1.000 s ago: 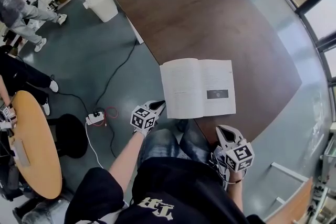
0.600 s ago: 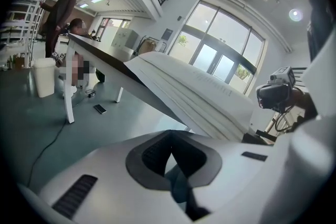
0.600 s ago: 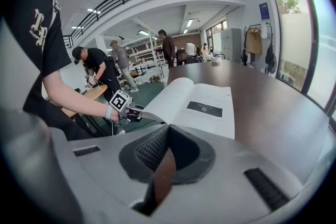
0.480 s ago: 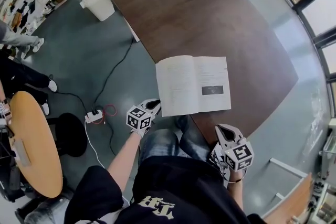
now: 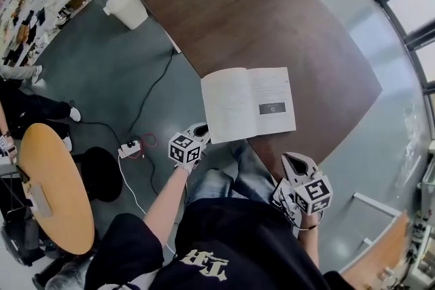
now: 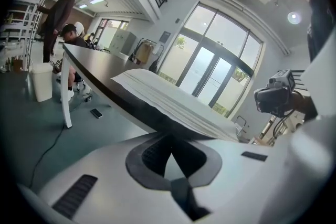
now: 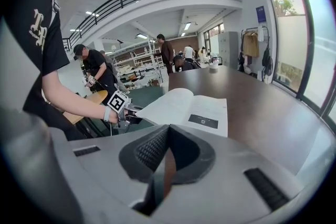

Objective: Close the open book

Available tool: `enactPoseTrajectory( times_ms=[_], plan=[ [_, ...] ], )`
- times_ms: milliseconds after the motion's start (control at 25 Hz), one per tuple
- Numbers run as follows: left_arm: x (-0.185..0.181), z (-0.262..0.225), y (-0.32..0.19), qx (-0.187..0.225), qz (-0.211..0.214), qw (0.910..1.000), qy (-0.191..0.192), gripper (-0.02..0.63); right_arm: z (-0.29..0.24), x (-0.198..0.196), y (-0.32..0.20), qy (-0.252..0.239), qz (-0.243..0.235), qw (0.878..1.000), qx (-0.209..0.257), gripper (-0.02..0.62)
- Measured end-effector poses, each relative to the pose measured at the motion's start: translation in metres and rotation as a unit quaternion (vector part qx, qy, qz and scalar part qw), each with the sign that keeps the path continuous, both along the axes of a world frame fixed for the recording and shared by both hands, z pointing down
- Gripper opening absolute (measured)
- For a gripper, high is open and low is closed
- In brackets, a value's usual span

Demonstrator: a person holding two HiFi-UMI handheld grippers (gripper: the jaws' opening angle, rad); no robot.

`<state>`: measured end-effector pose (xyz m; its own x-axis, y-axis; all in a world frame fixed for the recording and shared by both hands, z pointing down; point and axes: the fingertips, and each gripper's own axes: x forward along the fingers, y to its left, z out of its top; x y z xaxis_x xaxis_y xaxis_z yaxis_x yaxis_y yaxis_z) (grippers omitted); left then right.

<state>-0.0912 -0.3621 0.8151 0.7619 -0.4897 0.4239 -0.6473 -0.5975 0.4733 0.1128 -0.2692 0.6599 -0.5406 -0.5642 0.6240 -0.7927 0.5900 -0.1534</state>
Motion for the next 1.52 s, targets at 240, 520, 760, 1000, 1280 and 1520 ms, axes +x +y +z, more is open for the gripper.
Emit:
enactPoseTrajectory(
  times_ms=[240,520,760,1000,1280,1520],
  plan=[
    [0.010,-0.026,0.006,-0.007,0.018,0.9998,-0.007,0.006,-0.031,0.002,0.006,-0.002,0.011,1.000,0.002,-0.012],
    [0.023,-0.048,0.008,-0.003,0.033,0.9994,-0.011,0.006,-0.053,0.012,0.001,-0.003,0.021,1.000,0.014,-0.012],
    [0.024,-0.062,-0.001,0.003,0.033,0.9994,-0.013,0.006,-0.068,0.011,-0.006,-0.006,0.023,0.999,0.029,-0.012],
    [0.029,-0.077,-0.017,0.018,0.038,0.9990,-0.011,0.006,-0.073,0.014,-0.007,-0.007,0.031,0.999,0.033,-0.012],
    [0.041,-0.087,-0.041,0.033,0.046,0.9983,-0.009,0.006,-0.076,0.025,-0.009,-0.007,0.052,0.998,0.040,-0.012],
    [0.051,-0.096,-0.057,0.040,0.047,0.9981,-0.004,0.006,-0.075,0.040,-0.004,-0.008,0.077,0.996,0.041,-0.012]
  ],
)
